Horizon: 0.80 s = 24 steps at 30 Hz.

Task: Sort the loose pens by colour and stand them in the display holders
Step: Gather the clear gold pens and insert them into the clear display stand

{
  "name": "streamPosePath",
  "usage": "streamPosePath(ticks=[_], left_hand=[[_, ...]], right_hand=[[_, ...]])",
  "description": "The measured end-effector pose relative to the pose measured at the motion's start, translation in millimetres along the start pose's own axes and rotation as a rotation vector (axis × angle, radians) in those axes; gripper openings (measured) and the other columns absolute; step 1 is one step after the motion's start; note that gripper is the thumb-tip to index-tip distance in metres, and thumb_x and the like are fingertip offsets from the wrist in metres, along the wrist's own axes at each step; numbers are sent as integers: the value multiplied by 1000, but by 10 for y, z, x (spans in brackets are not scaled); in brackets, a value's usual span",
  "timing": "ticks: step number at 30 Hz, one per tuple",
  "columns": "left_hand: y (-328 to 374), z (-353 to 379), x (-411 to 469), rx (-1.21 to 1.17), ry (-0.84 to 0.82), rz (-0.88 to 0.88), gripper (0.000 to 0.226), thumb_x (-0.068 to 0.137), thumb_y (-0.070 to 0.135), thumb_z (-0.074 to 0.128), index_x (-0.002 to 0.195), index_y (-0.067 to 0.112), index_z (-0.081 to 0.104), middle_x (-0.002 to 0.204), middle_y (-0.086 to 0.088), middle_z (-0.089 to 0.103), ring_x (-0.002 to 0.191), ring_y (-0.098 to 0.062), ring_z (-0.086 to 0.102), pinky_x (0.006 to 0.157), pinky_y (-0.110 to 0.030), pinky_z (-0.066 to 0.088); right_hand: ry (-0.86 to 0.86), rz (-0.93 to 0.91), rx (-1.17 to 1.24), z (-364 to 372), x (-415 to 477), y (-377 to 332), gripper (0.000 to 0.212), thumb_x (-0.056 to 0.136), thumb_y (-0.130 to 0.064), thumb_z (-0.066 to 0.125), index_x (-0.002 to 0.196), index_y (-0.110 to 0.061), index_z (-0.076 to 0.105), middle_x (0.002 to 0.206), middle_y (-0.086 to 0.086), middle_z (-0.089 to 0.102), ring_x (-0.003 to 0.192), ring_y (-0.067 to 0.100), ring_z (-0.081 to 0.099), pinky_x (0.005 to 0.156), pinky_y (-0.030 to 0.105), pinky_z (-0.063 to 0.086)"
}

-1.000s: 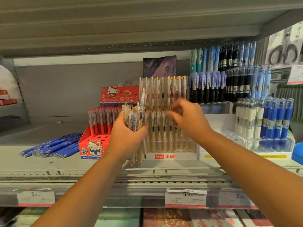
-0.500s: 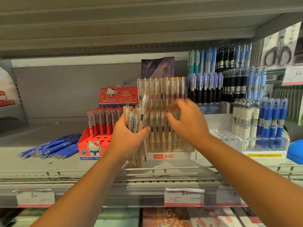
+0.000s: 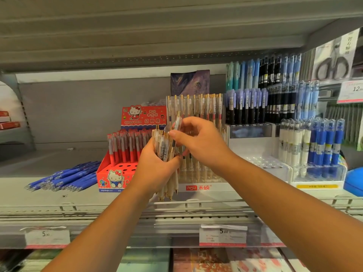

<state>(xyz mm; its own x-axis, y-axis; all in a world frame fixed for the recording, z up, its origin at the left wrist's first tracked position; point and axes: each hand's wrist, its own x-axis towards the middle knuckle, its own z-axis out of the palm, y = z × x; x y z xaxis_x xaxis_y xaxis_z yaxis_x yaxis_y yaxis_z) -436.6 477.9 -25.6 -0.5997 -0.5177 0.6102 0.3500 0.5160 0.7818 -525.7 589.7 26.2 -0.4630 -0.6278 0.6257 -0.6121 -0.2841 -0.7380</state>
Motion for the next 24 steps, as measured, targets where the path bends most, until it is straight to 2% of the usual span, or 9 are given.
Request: streamPosePath(ticks=[3, 6, 9, 11, 13, 16, 18, 21, 24], left_hand=[[-2, -4, 10, -25, -2, -9, 38, 77, 4, 78, 101, 29, 63, 81, 9, 73, 74, -6, 71, 59, -15, 53], [20, -1, -3, -72, -6, -16, 45, 72, 8, 85, 105, 28, 62, 87, 11, 75, 79, -6, 72, 59, -15, 55], [61, 1, -11, -93, -7, 0, 50, 67, 28, 88, 110, 31, 62, 96, 15, 74, 88, -2, 71, 65, -13, 54], [80, 1, -13, -76, -3, -1, 49, 66, 46, 82, 109, 32, 63, 97, 19, 74, 90, 2, 69, 66, -11, 52], [80, -1, -15, -55, 5, -15, 45, 67, 54, 74, 107, 34, 64, 96, 20, 73, 90, 3, 68, 67, -13, 51], [54, -1, -9, -95, -9, -26, 39, 74, 49, 72, 109, 32, 66, 100, 13, 74, 96, -4, 69, 79, -24, 53], [47, -4, -3, -154, -8, -36, 41, 76, 44, 72, 113, 26, 67, 104, 6, 75, 100, -10, 70, 84, -31, 54], [57, -7, 5, -210, -5, -31, 43, 78, 39, 72, 116, 20, 68, 105, 4, 75, 101, -12, 70, 78, -23, 55], [62, 1, 1, -207, 2, -24, 26, 86, 28, 70, 111, 21, 69, 102, 5, 76, 95, -10, 71, 70, -17, 54]], right_hand=[[-12, 62, 8, -1, 18, -24, 13, 92, -19, 67, 101, -11, 68, 93, 7, 70, 83, 18, 67, 58, 24, 57], [-15, 127, 15, -16, 32, -40, 14, 93, -16, 65, 103, -6, 65, 95, 12, 71, 79, 18, 68, 58, 25, 58], [-18, 183, 47, -33, 43, -53, 12, 96, -16, 60, 104, -7, 62, 93, 7, 73, 75, 14, 71, 58, 25, 58], [-12, 235, 138, -59, 47, -71, 14, 98, -14, 57, 109, -5, 58, 93, 7, 74, 69, 11, 71, 58, 25, 58], [-24, 282, 219, -93, 43, -85, 19, 100, -14, 54, 115, -2, 52, 95, 11, 73, 69, 15, 73, 60, 29, 61], [-61, 307, 259, -123, 38, -97, 19, 101, -13, 51, 116, -1, 51, 99, 17, 72, 77, 25, 74, 63, 32, 62], [-70, 319, 289, -120, 41, -104, 17, 102, -12, 49, 115, -1, 51, 99, 17, 72, 78, 25, 75, 63, 33, 62], [-86, 335, 327, -129, 52, -103, 15, 103, -12, 47, 113, -1, 51, 99, 18, 71, 77, 24, 75, 61, 31, 60], [-111, 346, 333, -158, 47, -86, 14, 103, -13, 47, 106, -2, 54, 99, 18, 71, 78, 24, 75, 60, 30, 60]])
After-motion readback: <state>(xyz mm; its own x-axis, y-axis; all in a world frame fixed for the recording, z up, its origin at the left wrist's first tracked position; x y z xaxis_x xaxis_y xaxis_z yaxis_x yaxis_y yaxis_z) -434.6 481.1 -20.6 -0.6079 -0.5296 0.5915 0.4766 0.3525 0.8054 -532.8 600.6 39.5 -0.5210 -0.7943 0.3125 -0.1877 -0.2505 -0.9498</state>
